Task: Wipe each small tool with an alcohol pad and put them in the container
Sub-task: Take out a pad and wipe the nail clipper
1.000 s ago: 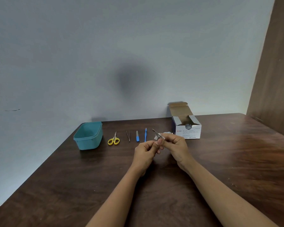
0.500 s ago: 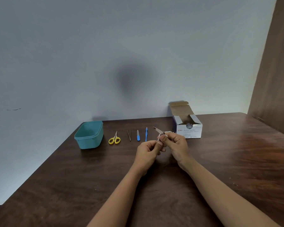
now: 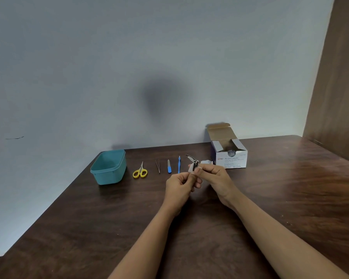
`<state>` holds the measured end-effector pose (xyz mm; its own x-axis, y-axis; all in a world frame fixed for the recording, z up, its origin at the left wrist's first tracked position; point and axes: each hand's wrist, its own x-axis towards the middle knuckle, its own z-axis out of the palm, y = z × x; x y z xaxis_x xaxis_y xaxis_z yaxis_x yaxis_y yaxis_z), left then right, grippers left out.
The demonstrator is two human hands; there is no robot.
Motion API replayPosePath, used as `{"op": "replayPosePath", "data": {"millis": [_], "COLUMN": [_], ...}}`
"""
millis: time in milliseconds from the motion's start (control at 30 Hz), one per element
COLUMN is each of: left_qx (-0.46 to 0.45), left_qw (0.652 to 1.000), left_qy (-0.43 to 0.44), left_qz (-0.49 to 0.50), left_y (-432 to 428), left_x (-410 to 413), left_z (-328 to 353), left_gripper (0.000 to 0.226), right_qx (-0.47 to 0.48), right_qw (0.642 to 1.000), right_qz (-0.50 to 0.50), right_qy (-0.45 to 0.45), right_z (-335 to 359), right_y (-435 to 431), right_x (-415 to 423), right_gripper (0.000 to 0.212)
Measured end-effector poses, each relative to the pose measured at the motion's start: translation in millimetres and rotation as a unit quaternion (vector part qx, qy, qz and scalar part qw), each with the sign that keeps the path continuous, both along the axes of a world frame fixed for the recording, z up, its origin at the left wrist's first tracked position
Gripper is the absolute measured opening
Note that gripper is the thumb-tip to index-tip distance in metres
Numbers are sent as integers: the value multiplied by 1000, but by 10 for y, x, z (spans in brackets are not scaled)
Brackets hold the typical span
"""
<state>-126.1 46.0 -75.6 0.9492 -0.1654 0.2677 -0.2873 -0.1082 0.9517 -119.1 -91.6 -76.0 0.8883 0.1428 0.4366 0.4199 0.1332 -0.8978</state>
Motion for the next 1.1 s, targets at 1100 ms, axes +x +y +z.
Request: {"op": "replayPosePath", "data": {"millis": [1100], "left_qx": [17], "left_qw": [1000], "left_qy": [-4], "left_qz": [24], "left_y": [-17], "left_x": [-12], "left_z": [14], "left_gripper": [31], "right_qx": [77], "right_qw": [993], "right_qz": [-24], "right_qy": [91], "right_z": [-54], "right_y": [-63], "right_x": [115], "right_gripper": [41]}}
